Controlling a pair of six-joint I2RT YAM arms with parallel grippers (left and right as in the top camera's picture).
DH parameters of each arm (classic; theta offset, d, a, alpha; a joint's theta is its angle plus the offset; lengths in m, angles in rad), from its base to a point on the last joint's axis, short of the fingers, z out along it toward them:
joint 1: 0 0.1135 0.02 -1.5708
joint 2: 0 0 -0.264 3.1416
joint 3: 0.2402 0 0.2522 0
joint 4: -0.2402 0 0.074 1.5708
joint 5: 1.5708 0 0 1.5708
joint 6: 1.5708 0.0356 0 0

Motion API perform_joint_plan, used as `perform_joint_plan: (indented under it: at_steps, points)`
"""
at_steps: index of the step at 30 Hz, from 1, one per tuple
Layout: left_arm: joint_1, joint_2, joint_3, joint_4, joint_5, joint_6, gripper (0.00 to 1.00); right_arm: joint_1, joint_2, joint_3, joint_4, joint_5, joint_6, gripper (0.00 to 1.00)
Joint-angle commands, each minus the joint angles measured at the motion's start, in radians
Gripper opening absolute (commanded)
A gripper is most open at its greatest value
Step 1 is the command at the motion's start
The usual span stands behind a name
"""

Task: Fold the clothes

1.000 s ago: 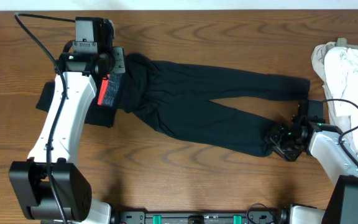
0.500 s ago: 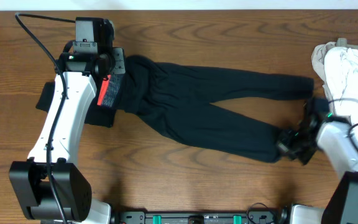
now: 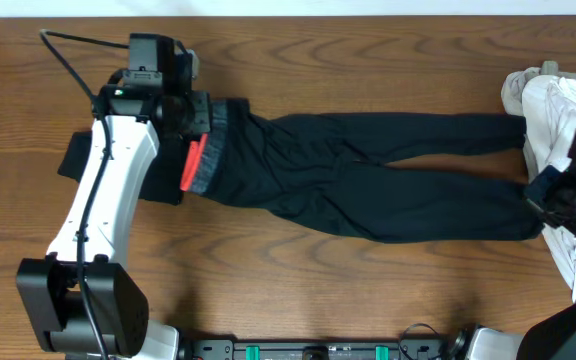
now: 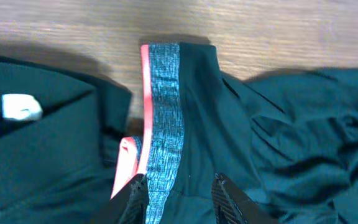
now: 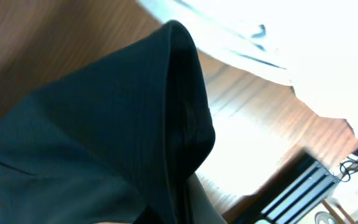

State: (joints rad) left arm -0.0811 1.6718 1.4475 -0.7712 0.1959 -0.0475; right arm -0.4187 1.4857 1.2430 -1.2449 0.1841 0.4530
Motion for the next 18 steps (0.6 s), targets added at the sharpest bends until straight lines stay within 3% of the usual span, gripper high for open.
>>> perform_joint_plan:
  at_steps: [1,10,14,18]
  points:
    - [-0.035,-0.011,0.01,-0.028,0.029,0.01,0.38,-0.024,-0.009,0.021,-0.004,0.044,-0.021,0.01]
    - [-0.129,-0.005,-0.048,-0.101,0.019,0.01,0.39,-0.023,-0.009,0.021,0.01,-0.018,-0.051,0.01]
    - [-0.138,0.008,-0.093,-0.001,-0.019,0.005,0.48,-0.023,-0.009,0.021,0.016,-0.039,-0.058,0.01]
    - [-0.138,0.049,-0.107,0.091,-0.024,0.005,0.49,-0.023,-0.009,0.021,0.018,-0.055,-0.059,0.01]
